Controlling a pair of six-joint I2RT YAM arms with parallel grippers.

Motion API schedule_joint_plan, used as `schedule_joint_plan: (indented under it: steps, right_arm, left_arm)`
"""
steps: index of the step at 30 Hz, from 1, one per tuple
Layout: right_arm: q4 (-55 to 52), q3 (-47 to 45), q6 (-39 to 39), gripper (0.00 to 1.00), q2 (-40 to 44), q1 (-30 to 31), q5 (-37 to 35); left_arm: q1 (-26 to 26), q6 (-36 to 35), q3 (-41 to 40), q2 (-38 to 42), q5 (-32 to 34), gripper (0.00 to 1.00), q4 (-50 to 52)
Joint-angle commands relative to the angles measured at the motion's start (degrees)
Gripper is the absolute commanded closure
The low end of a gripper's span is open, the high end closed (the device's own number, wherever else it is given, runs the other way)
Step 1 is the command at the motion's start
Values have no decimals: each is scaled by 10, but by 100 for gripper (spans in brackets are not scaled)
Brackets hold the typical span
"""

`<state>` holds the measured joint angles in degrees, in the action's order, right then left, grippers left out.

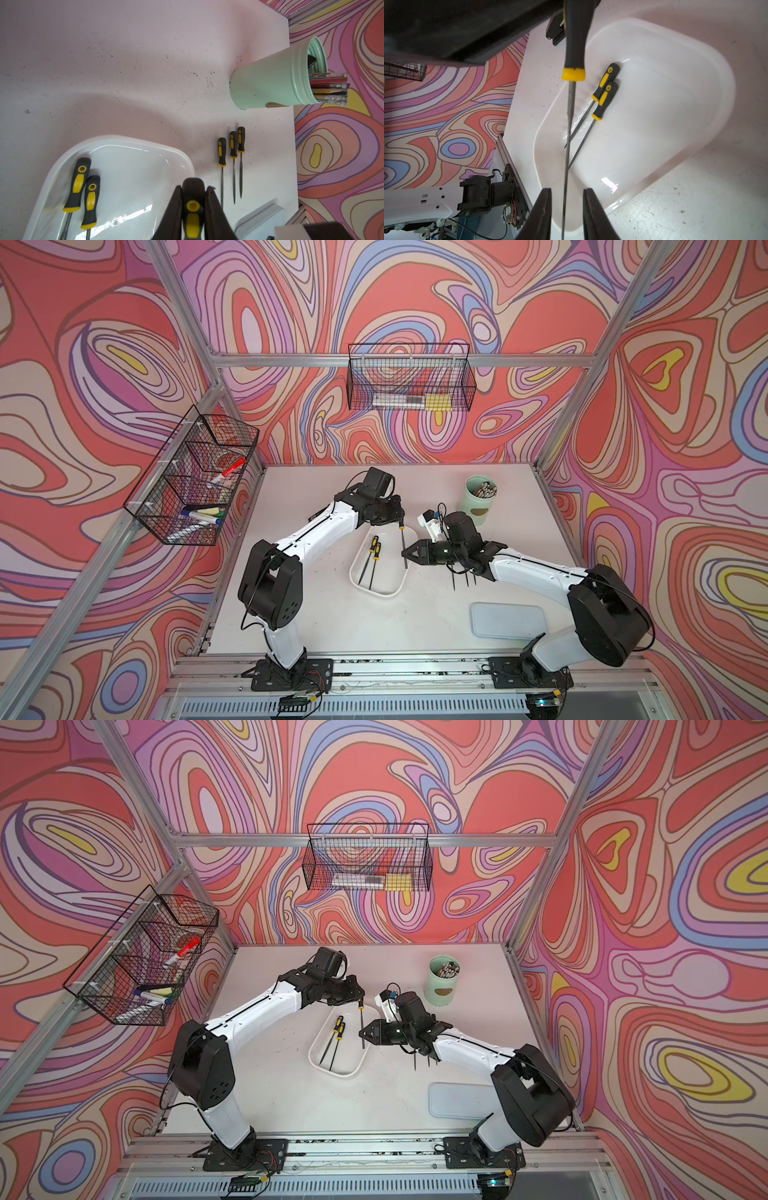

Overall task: Take the file tool out of the storage box
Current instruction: Pick up the file tool from the storage box.

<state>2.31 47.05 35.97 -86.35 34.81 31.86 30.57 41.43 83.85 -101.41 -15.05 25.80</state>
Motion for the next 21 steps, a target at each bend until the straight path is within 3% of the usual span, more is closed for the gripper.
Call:
schedule_joint_plan:
  steps: [1,18,21]
  right_arm:
    - [14,18,0,78,-9,7,3]
    - [7,32,-1,100,-22,9,5]
    - [9,32,1,100,-22,9,1]
  left_arm:
    - [-6,0,-3,20,-6,94,-11]
    - [-14,6,-17,27,-21,95,-29]
    - [-15,8,-19,28,-31,88,-36]
